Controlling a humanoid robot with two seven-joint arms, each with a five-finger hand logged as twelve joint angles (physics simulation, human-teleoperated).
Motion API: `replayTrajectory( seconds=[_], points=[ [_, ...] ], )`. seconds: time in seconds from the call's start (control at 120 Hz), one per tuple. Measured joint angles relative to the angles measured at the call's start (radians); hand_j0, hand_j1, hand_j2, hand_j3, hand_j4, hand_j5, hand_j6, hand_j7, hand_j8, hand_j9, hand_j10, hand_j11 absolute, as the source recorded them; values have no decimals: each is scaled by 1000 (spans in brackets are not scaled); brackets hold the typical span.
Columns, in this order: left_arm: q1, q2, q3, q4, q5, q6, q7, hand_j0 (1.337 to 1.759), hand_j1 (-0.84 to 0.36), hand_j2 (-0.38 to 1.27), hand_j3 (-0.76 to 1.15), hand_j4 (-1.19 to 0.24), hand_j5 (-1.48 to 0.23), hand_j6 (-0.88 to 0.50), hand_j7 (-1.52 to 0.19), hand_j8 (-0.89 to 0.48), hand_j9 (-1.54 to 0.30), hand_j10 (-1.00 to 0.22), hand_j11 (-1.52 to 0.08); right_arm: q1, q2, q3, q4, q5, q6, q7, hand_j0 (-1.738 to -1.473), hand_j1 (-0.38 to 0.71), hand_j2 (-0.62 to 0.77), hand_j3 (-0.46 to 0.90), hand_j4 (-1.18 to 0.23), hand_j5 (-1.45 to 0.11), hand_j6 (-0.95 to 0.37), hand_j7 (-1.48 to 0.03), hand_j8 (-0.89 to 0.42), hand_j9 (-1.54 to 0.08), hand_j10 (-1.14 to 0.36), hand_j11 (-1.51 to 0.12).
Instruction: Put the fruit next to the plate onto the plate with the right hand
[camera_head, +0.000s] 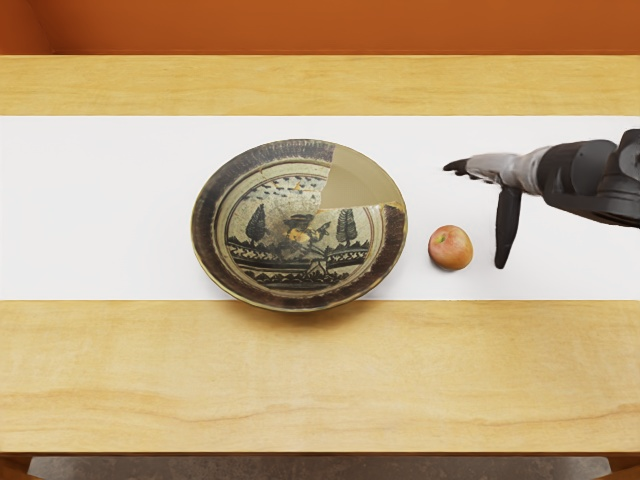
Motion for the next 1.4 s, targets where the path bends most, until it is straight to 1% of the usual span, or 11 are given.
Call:
replayTrajectory(
  seconds=[0.075,0.175,0.3,0.442,0.508,0.675,0.817,0.958,1.333,1.4],
  points=[
    [0,0,0,0,0,0,0,1658,349,0,0,0,0,-1,0,0,0,0,0,-37,5,0,3,-47,-54,0,-1658,-349,1,0,-3,-1,-5,0,-4,0,-3,0],
    [0,0,0,0,0,0,0,1658,349,0,0,0,0,-1,0,0,0,0,0,-87,44,0,6,-123,-127,0,-1658,-349,1,0,-4,-1,-6,0,-4,-1,-3,-1],
    [0,0,0,0,0,0,0,1658,349,0,0,0,0,-1,0,0,0,0,0,-141,84,-1,8,-181,-183,0,-1658,-309,-5,0,-37,-45,-39,-44,-38,-44,-37,-44],
    [0,0,0,0,0,0,0,1658,349,0,0,0,0,-1,0,0,0,0,0,-179,116,-1,9,-237,-236,0,-1658,-249,-15,0,-88,-110,-90,-110,-89,-110,-88,-110],
    [0,0,0,0,0,0,0,1658,349,0,0,0,0,-1,0,0,0,0,0,-188,121,-1,23,-257,-255,0,-1658,-225,-19,0,-108,-137,-110,-136,-109,-136,-108,-136],
    [0,0,0,0,0,0,0,1658,349,0,0,0,0,-1,0,0,0,0,0,-195,79,6,115,-276,-284,0,-1658,-177,-27,0,-149,-189,-151,-188,-149,-189,-148,-189],
    [0,0,0,0,0,0,0,1658,349,0,0,0,0,-1,0,0,0,0,0,-198,65,3,149,-280,-303,0,-1658,-126,-35,0,-191,-244,-193,-243,-191,-244,-190,-243],
    [0,0,0,0,0,0,0,1658,349,0,0,0,0,-1,0,0,0,0,0,-207,51,-1,154,-294,-329,0,-1658,-85,-42,0,-225,-288,-227,-288,-226,-288,-224,-288],
    [0,0,0,0,0,0,0,1658,349,0,0,0,0,-1,0,0,0,0,0,-255,54,-2,133,-331,-349,0,-1658,27,-60,0,-319,-410,-320,-410,-319,-410,-318,-410],
    [0,0,0,0,0,0,0,1658,349,0,0,0,0,-1,0,0,0,0,0,-260,54,-1,132,-333,-349,0,-1658,50,-62,-1,-345,-432,-326,-436,-304,-435,-343,-435]
  ],
)
